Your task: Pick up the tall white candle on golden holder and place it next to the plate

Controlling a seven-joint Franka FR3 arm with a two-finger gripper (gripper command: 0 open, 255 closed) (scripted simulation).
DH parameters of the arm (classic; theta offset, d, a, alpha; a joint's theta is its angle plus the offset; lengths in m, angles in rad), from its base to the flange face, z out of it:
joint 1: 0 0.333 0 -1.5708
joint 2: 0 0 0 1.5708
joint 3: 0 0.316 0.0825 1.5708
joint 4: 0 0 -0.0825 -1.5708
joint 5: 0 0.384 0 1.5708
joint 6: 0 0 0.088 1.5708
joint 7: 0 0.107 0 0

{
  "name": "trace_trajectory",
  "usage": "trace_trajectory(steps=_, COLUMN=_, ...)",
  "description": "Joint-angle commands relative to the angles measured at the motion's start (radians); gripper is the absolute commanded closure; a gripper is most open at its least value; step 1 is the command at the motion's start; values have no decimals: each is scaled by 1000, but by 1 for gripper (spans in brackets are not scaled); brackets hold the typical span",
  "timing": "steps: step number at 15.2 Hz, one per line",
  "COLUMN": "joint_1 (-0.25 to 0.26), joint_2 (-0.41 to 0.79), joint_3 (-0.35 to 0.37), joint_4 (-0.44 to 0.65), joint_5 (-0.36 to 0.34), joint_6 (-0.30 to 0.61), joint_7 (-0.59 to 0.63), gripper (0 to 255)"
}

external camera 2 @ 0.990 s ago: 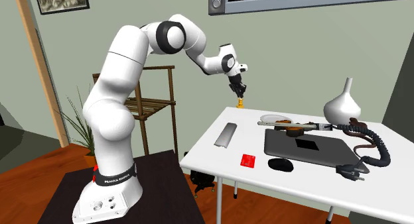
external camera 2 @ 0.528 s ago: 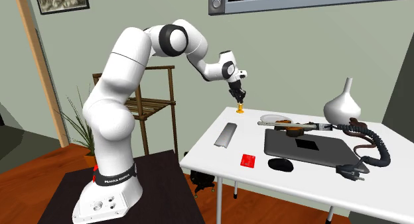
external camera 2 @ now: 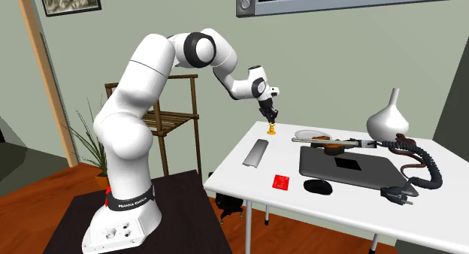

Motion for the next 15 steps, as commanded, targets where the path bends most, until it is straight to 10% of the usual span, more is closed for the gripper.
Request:
trace_trajectory(steps=1, joint_1=0, joint_2=1, joint_3=-1, joint_4=-4, joint_5=-1, joint_6=5, joint_7=1, gripper=255)
trace_trajectory(steps=7, joint_1=0, joint_2=1, joint_3=-1, joint_4=-4, joint_5=-1, joint_6=5, joint_7=1, gripper=255)
trace_trajectory(steps=8, joint_1=0, joint_2=1, joint_3=-1, joint_4=-4, joint_5=-1, joint_6=5, joint_7=1, gripper=0)
trace_trajectory(steps=15, joint_1=1, joint_2=-63, joint_3=3, joint_4=-42, joint_5=2, joint_6=-21, joint_7=0, gripper=0)
